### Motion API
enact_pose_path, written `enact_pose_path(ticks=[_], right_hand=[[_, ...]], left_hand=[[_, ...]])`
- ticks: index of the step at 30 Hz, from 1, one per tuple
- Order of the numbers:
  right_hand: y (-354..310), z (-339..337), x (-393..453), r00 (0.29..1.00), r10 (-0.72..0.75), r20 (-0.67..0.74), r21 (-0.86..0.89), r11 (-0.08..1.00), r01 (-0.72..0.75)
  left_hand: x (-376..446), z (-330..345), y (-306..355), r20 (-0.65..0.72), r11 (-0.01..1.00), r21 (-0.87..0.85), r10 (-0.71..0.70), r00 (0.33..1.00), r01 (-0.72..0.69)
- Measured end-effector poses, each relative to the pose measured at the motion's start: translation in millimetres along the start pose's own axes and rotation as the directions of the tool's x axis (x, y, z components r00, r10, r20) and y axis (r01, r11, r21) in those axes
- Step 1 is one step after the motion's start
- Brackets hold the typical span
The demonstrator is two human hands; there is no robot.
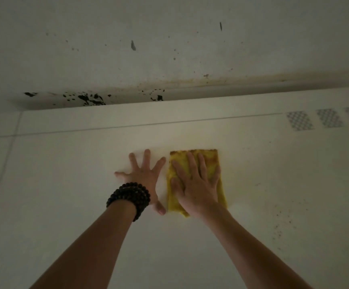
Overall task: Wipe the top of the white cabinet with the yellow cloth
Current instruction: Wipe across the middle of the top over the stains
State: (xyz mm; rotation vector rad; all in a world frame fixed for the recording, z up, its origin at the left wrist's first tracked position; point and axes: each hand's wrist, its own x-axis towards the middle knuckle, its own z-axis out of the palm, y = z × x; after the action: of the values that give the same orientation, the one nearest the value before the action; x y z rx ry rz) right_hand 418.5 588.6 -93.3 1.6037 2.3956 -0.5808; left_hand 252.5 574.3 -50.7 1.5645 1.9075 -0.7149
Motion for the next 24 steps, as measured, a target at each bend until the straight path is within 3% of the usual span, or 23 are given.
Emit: enact_pose_path(ticks=[7,16,18,21,24], right_hand=[[-10,-18,64,0.999,0.039,-0.031,0.093,0.995,-0.036],[34,28,-81,0.983,0.183,-0.017,0.137,0.974,-0.179],[47,34,-114,0.973,0.231,-0.003,0.146,0.963,-0.229],[59,44,-152,0.952,0.305,-0.019,0.184,0.937,-0.296],[69,57,-186,0.923,0.384,-0.029,0.204,0.906,-0.370]], left_hand=[[4,0,1,0.002,1.000,-0.002,-0.029,1.000,0.029],[-4,0,6,-0.038,0.998,-0.038,-0.059,0.998,0.057],[-11,1,19,-0.049,1.000,0.017,-0.023,0.999,0.024],[-26,4,61,-0.068,0.985,0.095,0.154,0.986,-0.147],[-44,17,116,0.022,0.948,0.126,0.292,0.956,-0.293]])
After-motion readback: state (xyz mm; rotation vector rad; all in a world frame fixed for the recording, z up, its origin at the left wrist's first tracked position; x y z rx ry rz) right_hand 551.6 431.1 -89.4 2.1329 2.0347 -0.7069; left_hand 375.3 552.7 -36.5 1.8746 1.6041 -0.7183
